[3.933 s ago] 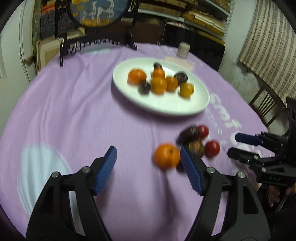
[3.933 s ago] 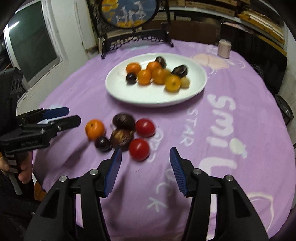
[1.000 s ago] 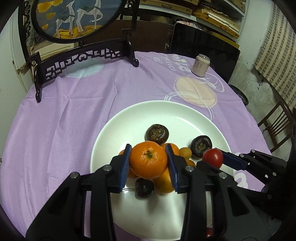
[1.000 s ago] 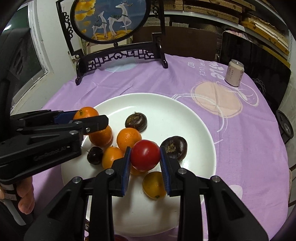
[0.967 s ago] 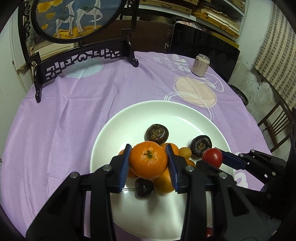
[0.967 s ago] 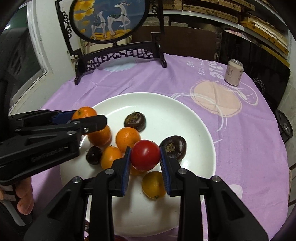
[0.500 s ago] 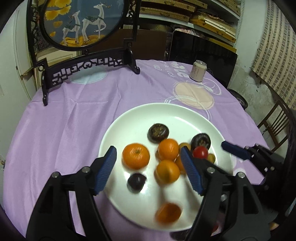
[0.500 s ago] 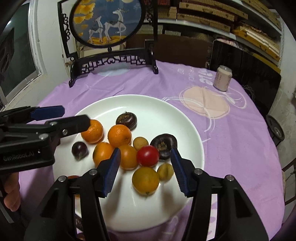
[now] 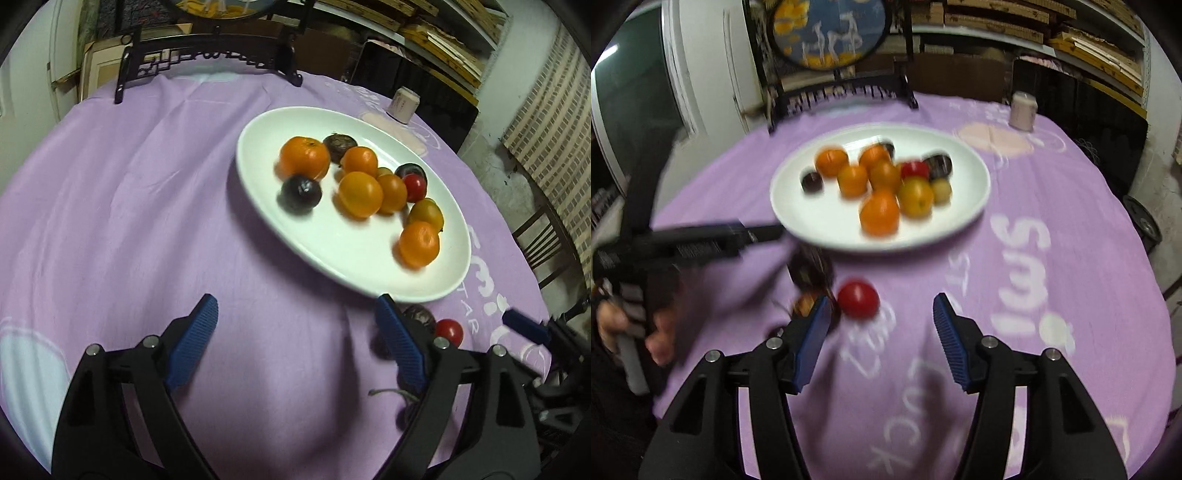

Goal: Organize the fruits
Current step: 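Open both tools over the plate and return them to the remaining fruits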

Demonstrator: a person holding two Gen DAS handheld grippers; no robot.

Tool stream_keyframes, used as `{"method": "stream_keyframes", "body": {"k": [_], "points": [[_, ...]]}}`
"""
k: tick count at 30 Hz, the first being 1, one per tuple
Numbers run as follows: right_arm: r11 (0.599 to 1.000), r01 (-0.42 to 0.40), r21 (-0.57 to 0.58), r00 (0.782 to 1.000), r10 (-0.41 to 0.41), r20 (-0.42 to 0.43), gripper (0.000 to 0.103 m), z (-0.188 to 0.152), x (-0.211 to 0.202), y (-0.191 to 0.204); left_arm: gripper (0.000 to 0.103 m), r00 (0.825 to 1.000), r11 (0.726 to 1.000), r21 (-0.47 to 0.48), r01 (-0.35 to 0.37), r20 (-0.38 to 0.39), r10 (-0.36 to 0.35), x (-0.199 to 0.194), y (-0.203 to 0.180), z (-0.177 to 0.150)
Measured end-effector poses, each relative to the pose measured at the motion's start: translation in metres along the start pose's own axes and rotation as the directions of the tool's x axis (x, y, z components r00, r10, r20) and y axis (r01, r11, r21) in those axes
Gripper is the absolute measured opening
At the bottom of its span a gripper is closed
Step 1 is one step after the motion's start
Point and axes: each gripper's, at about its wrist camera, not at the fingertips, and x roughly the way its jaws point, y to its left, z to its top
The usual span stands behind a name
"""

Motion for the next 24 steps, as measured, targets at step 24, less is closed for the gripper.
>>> {"method": "stream_keyframes", "body": {"k": [24], "points": [[0.998,0.010,-0.061,0.993,-0.017,-0.114,0.027,-0.003,0.036,0.017,0.089,0.999,0.994,0.103,0.024,0.039,-0.028,-0.043,-0.018,-0.051]]}}
